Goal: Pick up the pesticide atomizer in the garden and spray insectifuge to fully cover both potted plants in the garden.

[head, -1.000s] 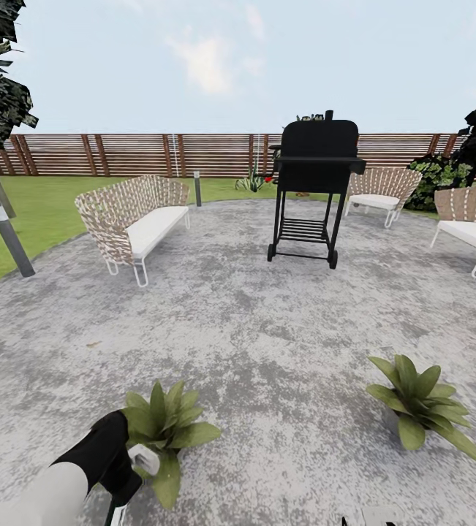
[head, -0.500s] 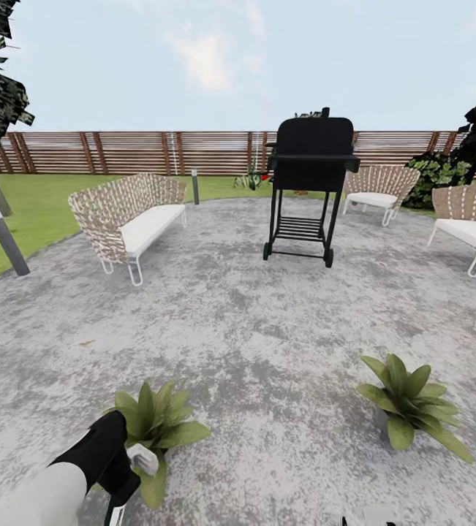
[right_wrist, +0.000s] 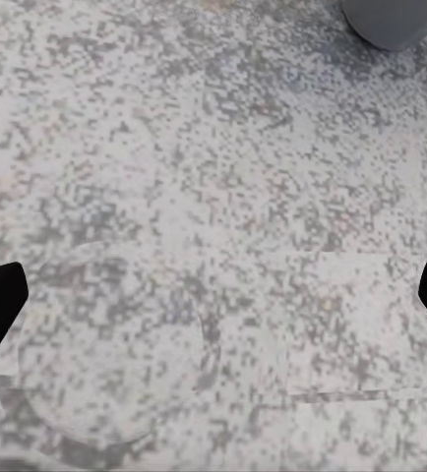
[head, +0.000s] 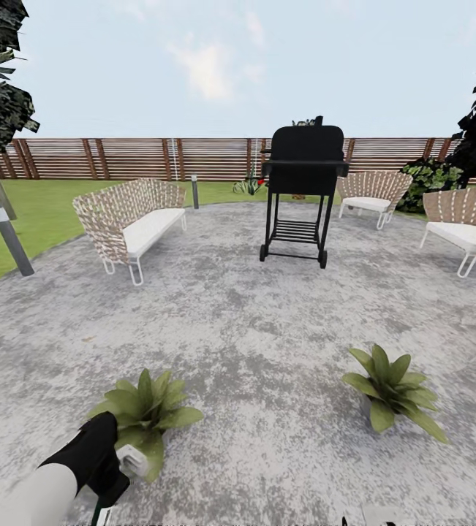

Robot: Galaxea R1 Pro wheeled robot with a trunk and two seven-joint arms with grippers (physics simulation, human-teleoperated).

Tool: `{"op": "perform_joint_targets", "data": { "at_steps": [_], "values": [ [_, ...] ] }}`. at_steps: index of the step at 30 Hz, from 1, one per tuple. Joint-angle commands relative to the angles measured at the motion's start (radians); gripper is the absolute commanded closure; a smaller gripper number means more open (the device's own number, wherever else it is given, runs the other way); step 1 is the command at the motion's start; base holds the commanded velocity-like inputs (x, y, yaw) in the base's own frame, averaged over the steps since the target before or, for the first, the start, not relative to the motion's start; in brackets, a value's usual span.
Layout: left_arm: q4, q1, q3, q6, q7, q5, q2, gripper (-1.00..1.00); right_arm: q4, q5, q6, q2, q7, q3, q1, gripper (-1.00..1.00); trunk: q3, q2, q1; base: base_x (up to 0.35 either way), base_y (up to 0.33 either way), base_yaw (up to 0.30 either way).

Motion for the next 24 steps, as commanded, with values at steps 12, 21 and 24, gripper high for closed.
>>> {"op": "perform_joint_targets", "data": {
  "at_steps": [12,21,24],
  "values": [
    [0.013,0.0,0.019,0.007,0.035,-0.001,0.033,1.0,-0.001,-0.007,-0.002,0.003,-0.005,0.008,-0.001,-1.0,-0.001,0.0,0.0,-0.003,0.015,-0.065],
    [0.0,0.0,0.053,0.007,0.035,-0.001,0.036,1.0,-0.001,-0.006,-0.001,0.001,-0.005,0.007,-0.001,-1.0,-0.001,0.0,0.0,0.013,0.272,-0.109],
    [0.0,0.0,0.052,0.005,0.035,-0.002,0.036,1.0,-0.001,-0.005,-0.001,0.0,-0.006,0.007,-0.001,-1.0,-0.001,0.0,0.0,0.127,0.304,-0.003]
  ]
}}
